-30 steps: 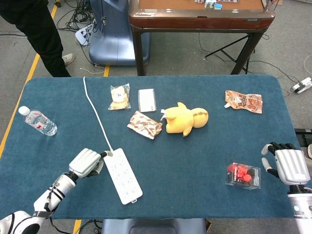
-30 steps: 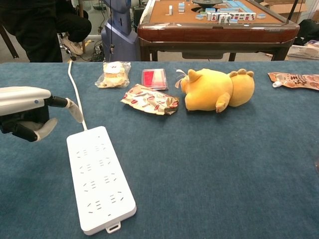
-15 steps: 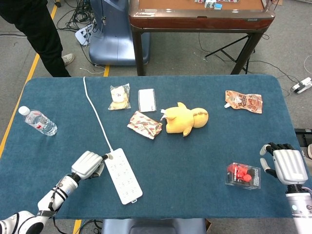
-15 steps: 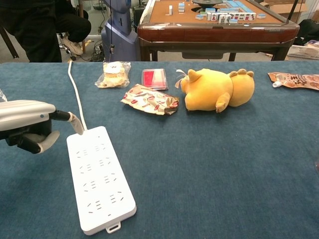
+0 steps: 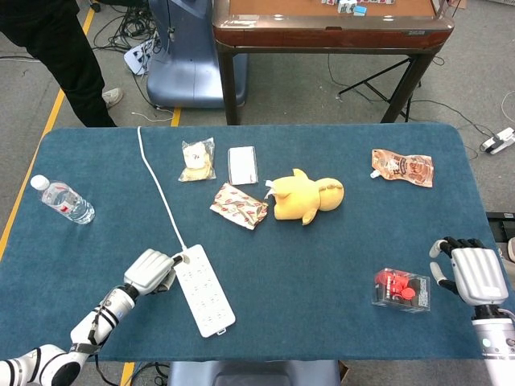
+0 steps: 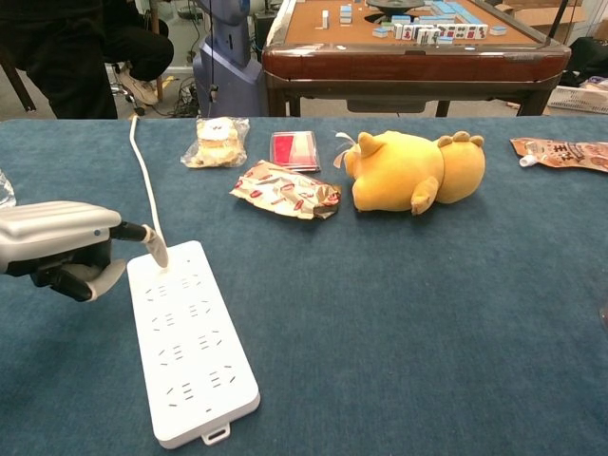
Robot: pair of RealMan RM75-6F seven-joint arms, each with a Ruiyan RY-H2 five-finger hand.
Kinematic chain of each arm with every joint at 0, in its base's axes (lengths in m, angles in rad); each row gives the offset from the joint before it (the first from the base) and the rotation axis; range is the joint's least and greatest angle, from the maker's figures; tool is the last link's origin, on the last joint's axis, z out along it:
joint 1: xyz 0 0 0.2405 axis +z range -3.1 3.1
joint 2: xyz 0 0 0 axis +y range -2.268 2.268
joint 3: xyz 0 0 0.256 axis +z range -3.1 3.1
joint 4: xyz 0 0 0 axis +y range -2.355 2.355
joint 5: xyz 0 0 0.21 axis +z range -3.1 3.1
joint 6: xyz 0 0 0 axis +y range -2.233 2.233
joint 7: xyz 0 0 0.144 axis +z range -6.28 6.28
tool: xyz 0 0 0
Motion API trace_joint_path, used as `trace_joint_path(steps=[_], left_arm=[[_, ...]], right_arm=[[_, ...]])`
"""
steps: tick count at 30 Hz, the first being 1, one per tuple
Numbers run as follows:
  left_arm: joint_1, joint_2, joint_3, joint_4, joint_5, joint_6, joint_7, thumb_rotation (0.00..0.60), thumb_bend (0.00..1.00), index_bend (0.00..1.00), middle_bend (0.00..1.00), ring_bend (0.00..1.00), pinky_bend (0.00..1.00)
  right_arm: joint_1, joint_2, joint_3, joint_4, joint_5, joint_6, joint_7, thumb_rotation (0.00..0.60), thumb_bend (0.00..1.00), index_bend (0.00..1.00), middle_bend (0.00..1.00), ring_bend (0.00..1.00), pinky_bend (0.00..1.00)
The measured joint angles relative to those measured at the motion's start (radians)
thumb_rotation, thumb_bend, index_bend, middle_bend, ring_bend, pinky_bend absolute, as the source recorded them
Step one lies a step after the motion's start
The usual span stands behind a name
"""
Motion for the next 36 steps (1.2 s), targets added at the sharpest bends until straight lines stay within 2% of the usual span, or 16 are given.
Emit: trace_joint_path(steps=[36], left_arm=[[-0.013,-0.033,0.026,0.022,-0.027,0.021,0.051,0.600,0.72,0.33,1.00,1.00,1.00]], right_arm=[[0.006,-0.017,-0.003,0.026,0.007,-0.016,0.023,0.600,0.32,0.50,0.46,0.45,0.36]])
